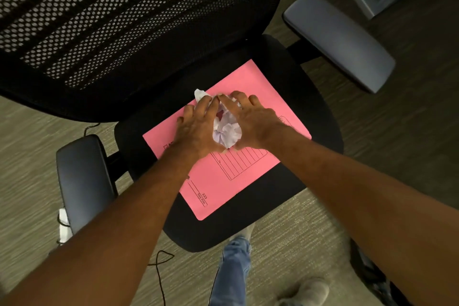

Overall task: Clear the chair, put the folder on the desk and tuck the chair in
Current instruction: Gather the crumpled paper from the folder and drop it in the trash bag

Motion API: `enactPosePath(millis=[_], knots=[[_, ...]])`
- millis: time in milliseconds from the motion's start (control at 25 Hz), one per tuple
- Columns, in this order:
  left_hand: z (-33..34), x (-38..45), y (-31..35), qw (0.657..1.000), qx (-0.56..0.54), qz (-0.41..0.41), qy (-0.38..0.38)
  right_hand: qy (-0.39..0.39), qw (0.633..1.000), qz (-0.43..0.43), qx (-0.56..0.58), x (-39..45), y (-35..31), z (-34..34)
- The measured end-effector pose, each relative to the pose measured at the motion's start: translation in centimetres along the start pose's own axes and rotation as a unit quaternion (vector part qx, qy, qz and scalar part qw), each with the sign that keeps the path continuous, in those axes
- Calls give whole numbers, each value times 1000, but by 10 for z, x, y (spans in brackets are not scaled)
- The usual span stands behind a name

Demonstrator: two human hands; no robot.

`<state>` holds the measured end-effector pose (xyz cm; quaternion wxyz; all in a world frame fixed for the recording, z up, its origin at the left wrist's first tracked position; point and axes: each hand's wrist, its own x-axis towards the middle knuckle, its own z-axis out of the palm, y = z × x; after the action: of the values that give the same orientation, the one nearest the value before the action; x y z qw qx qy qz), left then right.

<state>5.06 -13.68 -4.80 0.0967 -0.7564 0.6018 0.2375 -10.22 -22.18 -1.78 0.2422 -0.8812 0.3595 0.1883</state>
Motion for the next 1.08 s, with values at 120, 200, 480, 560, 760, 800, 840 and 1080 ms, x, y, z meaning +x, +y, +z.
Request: enactPosePath(millis=[120,200,480,560,760,800,840,1080], knots=[[2,1,2,1000,-23,9,-7,-1,999,13,33,-1,-4,8],[3,-4,4,996,-91,1,-11,4,997,24,70,-3,-6,11],[25,-37,10,970,-216,-17,106,66,984,34,162,-7,-9,32],[28,-40,15,969,-214,-28,122,76,981,31,178,-11,-8,38],[25,-41,25,951,-264,-102,128,81,964,60,244,-28,3,41],[24,-42,27,946,-272,-115,132,87,959,74,260,-33,6,42],[24,-42,30,942,-280,-128,135,98,952,90,277,-39,9,44],[22,-47,70,935,-312,-130,113,125,891,197,390,-81,34,60]])
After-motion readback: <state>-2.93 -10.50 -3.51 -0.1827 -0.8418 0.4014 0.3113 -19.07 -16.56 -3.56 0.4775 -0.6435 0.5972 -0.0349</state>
